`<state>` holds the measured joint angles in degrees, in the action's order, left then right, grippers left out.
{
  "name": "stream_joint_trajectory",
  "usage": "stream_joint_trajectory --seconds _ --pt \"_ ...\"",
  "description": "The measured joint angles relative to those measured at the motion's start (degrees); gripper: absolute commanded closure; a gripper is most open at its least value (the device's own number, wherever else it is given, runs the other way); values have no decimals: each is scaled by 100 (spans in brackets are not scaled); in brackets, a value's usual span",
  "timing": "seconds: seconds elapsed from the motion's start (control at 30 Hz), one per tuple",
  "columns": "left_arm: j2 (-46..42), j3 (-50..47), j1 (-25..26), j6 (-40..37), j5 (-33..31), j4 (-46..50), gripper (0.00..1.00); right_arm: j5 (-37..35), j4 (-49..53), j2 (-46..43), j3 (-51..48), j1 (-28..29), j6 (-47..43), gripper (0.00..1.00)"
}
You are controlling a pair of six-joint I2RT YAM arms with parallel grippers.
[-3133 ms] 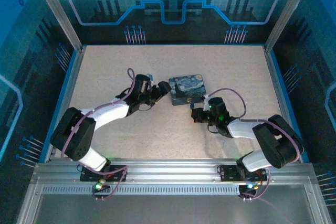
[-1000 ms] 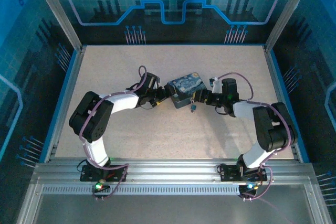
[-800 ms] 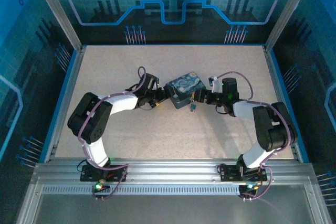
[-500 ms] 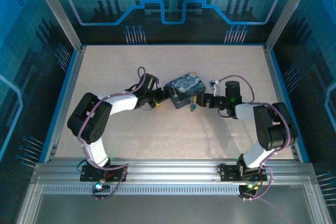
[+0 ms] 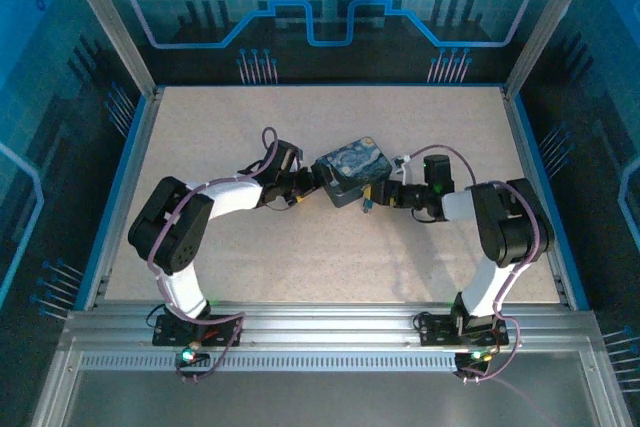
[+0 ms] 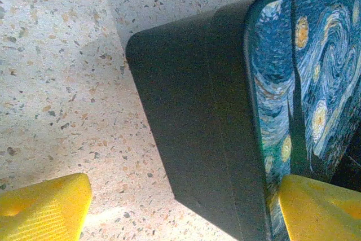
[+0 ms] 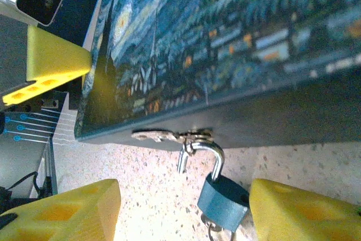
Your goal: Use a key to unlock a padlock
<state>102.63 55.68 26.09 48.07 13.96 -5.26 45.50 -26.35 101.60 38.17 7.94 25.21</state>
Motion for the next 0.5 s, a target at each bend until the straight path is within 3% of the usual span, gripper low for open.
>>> stream_joint_trajectory --seconds 0.5 --pt "-2 0 0 2 0 0 13 83 -149 367 179 186 42 39"
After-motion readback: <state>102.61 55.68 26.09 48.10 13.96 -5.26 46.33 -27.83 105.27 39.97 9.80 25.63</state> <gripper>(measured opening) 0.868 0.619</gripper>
